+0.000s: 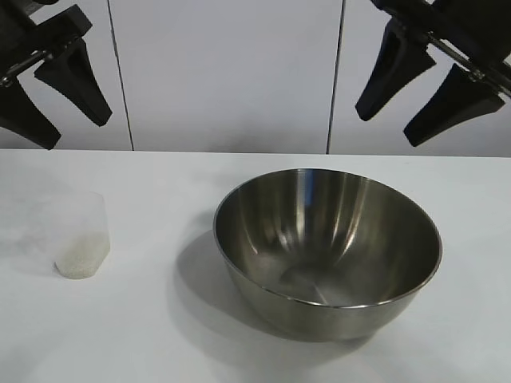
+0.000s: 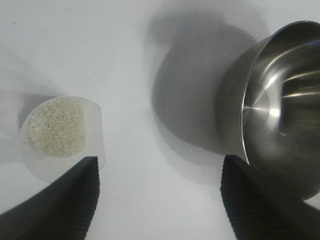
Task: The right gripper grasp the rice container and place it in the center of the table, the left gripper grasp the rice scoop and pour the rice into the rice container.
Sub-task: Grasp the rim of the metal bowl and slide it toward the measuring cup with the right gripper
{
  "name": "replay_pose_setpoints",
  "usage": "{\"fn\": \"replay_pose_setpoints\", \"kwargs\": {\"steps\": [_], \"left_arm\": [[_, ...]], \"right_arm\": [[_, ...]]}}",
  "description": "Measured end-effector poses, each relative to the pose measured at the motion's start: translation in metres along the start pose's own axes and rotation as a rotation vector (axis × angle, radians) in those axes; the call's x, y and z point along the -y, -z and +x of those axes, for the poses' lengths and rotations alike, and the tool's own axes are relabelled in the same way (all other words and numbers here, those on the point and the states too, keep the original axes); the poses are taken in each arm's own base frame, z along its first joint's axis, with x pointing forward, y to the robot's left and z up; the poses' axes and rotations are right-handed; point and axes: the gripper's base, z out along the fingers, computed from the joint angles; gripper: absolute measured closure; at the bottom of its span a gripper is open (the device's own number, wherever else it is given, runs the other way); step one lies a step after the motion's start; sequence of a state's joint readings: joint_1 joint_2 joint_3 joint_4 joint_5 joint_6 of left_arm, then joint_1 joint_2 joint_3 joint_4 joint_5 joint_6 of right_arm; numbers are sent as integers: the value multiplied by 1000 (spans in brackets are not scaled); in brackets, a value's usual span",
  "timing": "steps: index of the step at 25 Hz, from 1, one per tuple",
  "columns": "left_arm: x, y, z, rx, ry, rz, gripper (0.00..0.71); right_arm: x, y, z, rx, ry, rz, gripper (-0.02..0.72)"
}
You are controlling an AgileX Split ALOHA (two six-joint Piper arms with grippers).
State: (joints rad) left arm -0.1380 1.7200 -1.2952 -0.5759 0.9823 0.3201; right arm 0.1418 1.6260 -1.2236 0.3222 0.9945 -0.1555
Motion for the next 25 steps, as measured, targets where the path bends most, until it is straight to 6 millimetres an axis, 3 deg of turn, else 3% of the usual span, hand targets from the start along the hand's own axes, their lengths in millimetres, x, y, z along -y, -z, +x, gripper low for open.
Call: {"fn": "replay_pose_setpoints", "kwargs": {"steps": [10, 16, 18, 21, 25], "left_arm": [[0, 0, 0, 2, 0, -1, 208], [0, 0, 0, 3, 0, -1, 208], [0, 0, 0, 3, 0, -1, 208], [0, 0, 0, 5, 0, -2, 208], [0, 0, -1, 9, 0, -3, 208]], "right_arm": [[22, -73, -11, -99, -61, 23, 295], [28, -97, -13, -105, -97, 20, 298], [29, -105, -14, -103, -117, 11, 381], [30, -111, -15, -99, -119, 6, 612], [28, -111, -14, -109, -127, -28, 680]]}}
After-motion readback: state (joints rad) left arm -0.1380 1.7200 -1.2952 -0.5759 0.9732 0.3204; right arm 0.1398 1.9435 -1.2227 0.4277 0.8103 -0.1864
